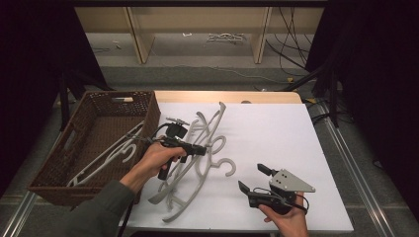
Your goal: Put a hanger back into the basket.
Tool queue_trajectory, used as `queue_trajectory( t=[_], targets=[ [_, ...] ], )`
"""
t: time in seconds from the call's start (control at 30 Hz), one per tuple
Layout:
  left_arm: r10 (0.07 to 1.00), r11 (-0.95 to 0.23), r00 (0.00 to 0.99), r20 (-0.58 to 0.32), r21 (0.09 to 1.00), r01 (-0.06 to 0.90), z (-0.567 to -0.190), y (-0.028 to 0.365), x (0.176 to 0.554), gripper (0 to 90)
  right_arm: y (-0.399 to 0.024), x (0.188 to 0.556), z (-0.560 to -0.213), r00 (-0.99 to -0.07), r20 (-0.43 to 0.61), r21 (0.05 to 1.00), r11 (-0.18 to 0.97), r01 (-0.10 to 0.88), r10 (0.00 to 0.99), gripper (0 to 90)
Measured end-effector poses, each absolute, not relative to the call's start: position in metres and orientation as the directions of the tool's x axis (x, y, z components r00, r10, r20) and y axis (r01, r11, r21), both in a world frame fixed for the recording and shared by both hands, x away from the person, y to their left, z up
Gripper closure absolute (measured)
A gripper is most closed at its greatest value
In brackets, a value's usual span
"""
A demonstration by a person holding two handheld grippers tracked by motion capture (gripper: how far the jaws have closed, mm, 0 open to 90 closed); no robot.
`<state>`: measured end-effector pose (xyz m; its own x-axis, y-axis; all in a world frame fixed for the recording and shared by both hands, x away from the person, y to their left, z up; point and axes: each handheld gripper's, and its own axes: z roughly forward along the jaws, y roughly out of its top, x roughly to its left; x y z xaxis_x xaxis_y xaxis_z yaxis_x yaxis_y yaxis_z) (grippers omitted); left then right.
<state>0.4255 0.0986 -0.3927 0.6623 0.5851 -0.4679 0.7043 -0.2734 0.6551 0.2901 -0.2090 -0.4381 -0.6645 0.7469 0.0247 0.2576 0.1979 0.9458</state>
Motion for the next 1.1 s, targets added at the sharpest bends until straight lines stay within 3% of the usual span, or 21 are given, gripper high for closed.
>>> queue_trajectory(
  t=[0.23,1.1],
  targets=[
    [0.548,-0.235,0.693,-0.468,0.709,0.665,-0.358,0.105,0.416,80.2,-0.209,0.29,-0.438,-0.662,0.018,0.944,0.205,0.257,0.749,18.4],
    [0.598,-0.171,0.708,-0.375,0.804,0.569,-0.284,0.155,0.406,80.4,-0.209,0.291,-0.439,-0.663,0.018,0.944,0.206,0.259,0.749,18.4]
  ],
)
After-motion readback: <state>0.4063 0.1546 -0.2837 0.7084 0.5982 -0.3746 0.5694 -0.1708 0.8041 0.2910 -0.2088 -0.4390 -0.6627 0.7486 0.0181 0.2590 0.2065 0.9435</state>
